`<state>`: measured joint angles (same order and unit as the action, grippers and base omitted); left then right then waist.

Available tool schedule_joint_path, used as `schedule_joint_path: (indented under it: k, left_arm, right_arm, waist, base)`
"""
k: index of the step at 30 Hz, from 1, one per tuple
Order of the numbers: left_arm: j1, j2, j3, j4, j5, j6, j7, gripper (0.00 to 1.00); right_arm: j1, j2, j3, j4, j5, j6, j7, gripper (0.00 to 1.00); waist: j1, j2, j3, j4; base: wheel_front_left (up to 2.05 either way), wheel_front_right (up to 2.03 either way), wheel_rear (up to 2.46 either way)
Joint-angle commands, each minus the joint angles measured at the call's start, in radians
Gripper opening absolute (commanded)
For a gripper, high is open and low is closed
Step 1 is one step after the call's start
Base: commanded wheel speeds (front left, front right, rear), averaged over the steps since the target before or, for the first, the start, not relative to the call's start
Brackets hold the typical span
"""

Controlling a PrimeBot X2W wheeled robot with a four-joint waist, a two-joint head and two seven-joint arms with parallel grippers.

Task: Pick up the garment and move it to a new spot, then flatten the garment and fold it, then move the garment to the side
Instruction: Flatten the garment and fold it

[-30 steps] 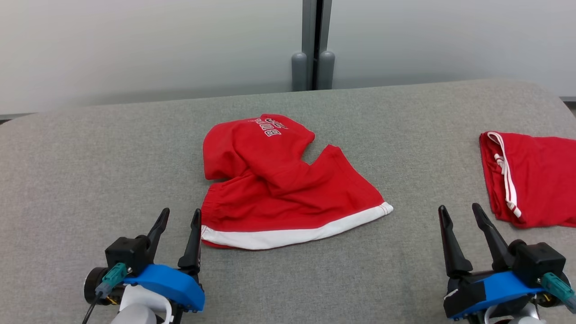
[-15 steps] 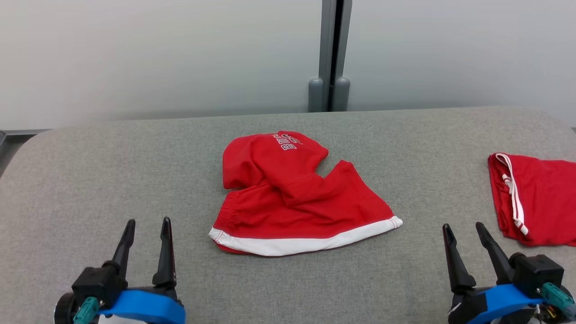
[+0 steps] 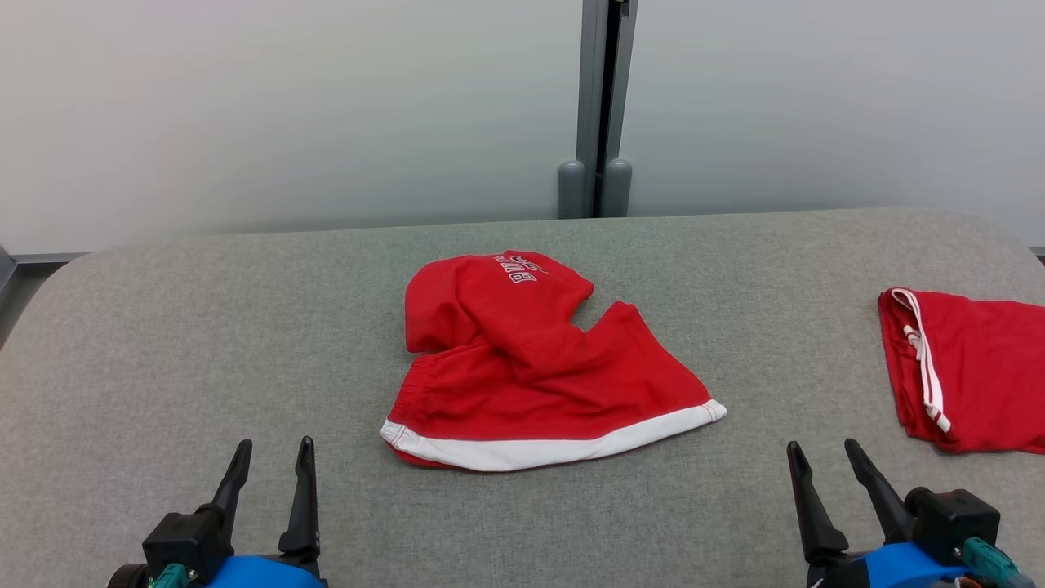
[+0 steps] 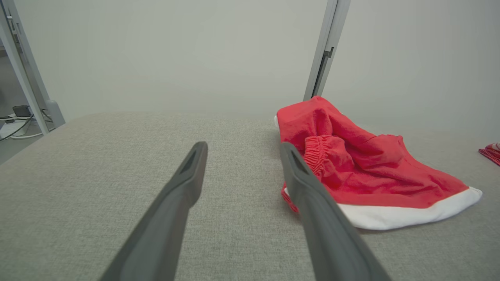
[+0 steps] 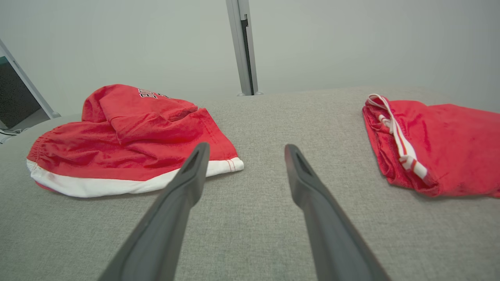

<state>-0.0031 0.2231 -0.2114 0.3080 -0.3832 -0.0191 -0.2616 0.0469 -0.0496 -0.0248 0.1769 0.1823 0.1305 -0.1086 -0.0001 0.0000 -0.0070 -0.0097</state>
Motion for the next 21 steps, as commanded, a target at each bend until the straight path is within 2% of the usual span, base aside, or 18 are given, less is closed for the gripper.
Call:
schedule_joint_path:
  k: [1,16,21]
  left_arm:
    - [-0.016,0.003,-0.002,0.005,0.008,-0.006,-0.004,1.00]
    - [-0.043,0.014,-0.017,0.029,0.000,-0.017,-0.001,1.00]
    - [-0.080,0.017,-0.058,0.036,0.013,-0.045,0.037,1.00]
  right_arm:
    - [0.002,-0.002,0.005,0.003,0.009,0.001,-0.008,1.00]
    - [-0.018,-0.001,0.013,0.004,0.015,0.001,-0.018,1.00]
    - [-0.059,-0.001,0.042,0.011,0.003,0.001,0.006,1.00]
  waist:
    - [0.0001,0.0000,0.001,-0.002]
    - [0.0001,0.0000,0.020,-0.004]
    - [0.0001,0.0000,0.041,-0.004]
  base:
    - [0.00,0.00,0.00]
    - [0.00,0.00,0.00]
    - [0.00,0.00,0.00]
